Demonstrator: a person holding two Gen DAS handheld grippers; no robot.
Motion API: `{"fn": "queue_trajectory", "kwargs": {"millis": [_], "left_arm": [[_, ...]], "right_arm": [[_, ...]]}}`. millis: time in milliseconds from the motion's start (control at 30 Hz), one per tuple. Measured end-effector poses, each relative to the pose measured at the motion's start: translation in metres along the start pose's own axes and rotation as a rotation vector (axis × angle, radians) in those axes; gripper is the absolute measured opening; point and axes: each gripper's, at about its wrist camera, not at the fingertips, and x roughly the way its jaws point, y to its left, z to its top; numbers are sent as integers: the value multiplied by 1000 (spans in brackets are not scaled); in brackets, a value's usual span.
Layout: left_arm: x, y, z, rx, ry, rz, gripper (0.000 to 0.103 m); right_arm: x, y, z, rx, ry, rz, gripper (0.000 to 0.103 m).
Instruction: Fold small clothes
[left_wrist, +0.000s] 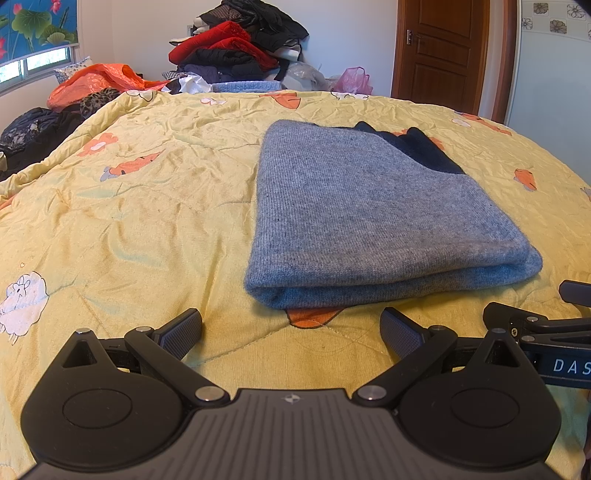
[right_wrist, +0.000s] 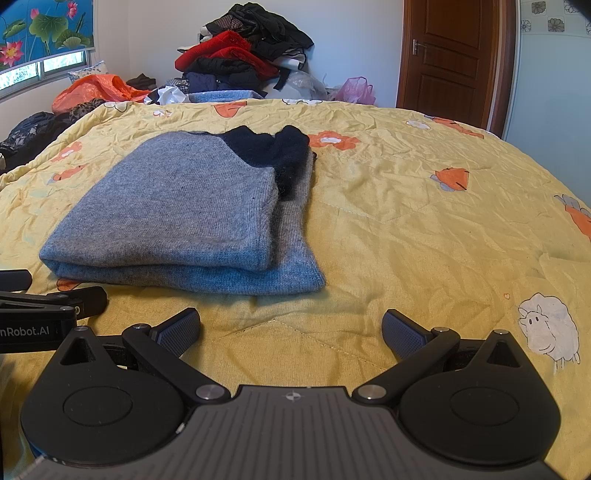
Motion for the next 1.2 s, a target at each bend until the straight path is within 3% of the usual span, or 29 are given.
{"fn": "queue_trajectory", "kwargs": {"millis": [633,800,1200], "left_arm": [[-6,3,-1,5,35,2,103],[-23,0,-4,8,37,-2,103],[-44,0,2,29,-4,18,103]], "right_arm": [[-12,4,0,-23,-3,8,103],[-37,3,6,-22,-15,62,103],[-41,5,10,4,26,110,103]]}}
